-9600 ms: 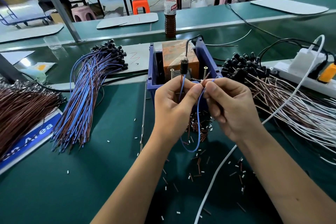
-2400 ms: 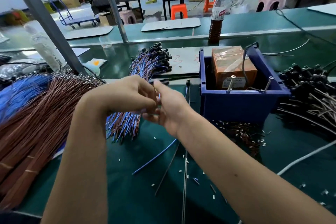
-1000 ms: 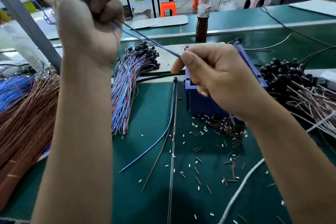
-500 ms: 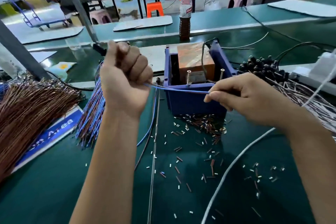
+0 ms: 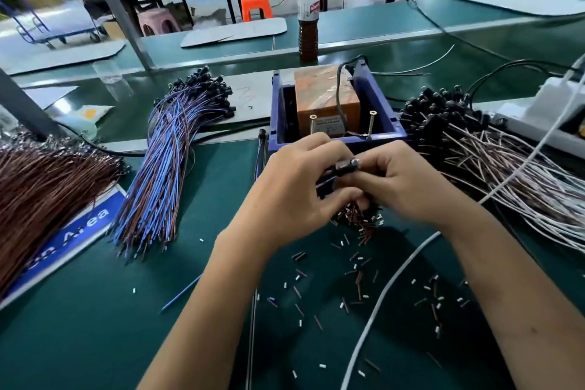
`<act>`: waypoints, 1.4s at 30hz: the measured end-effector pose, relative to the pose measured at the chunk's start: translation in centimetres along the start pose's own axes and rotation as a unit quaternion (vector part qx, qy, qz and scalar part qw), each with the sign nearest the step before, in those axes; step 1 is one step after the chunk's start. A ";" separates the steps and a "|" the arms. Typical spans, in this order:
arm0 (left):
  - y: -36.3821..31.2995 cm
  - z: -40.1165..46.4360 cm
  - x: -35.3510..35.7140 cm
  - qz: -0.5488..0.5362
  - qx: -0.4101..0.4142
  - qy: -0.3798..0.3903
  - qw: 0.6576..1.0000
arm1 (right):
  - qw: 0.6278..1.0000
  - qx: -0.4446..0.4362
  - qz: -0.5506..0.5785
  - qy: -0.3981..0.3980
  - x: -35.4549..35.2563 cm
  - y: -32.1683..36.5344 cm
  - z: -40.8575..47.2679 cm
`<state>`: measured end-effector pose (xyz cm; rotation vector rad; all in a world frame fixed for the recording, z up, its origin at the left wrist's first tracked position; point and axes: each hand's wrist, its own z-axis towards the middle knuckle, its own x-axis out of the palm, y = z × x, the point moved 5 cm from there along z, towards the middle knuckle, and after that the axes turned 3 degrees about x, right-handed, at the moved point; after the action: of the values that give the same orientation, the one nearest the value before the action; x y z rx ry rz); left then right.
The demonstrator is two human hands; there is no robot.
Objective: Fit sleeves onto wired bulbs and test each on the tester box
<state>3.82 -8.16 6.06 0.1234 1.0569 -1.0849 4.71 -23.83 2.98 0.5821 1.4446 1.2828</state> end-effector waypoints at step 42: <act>2.6 -2.4 3.8 -0.375 -0.174 -0.016 0.910 | 0.877 0.094 0.459 -0.109 -0.9 -3.3 -1.7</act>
<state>4.46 -8.03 0.89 -0.6385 1.2897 -1.5458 4.42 -26.30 0.09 1.6240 1.1128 1.7123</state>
